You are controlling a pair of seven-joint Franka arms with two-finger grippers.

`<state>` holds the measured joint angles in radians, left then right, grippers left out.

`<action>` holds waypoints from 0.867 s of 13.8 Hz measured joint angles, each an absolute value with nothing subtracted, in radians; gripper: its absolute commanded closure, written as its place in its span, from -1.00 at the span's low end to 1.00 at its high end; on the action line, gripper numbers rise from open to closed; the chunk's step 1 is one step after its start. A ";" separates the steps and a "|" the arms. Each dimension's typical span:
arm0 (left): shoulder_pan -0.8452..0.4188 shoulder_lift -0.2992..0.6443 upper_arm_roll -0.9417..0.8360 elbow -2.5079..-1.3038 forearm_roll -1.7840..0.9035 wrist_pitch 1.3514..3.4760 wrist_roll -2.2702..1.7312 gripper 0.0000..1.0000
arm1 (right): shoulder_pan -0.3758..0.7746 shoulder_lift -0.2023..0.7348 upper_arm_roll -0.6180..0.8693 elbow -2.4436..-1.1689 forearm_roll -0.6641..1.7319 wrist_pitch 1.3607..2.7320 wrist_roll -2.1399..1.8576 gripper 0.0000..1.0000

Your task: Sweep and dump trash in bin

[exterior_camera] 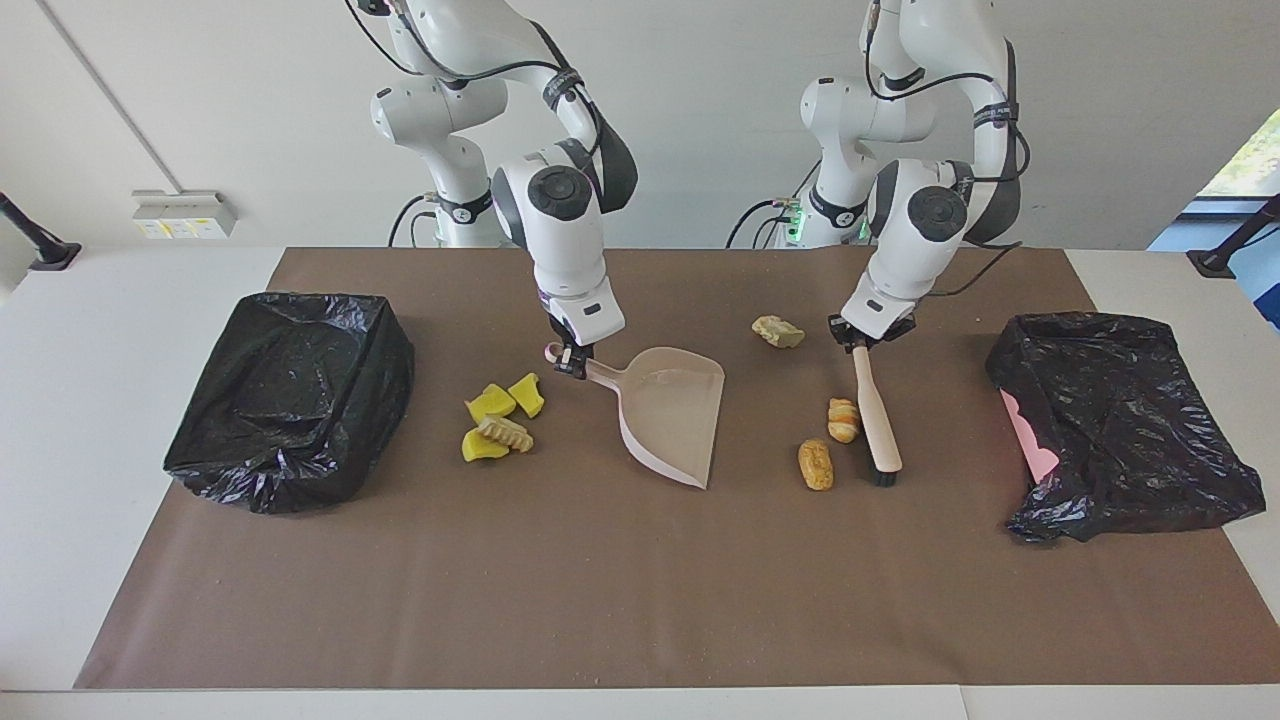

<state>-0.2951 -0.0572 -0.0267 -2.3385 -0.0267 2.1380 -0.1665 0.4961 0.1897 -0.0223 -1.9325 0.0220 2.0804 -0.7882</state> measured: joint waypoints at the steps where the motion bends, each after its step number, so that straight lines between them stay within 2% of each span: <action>1: -0.313 -0.057 -0.027 -2.338 -0.037 2.139 -0.157 1.00 | 0.497 0.190 -0.021 -1.933 0.022 2.062 -0.781 1.00; 5: -0.402 -0.057 -0.029 -2.337 -0.067 2.142 -0.141 1.00 | 0.505 0.188 -0.017 -1.932 0.022 2.003 -0.788 1.00; 12: -0.619 -0.062 -0.038 -2.311 -0.231 2.136 -0.170 1.00 | 0.505 0.185 -0.017 -1.932 0.022 1.994 -0.790 1.00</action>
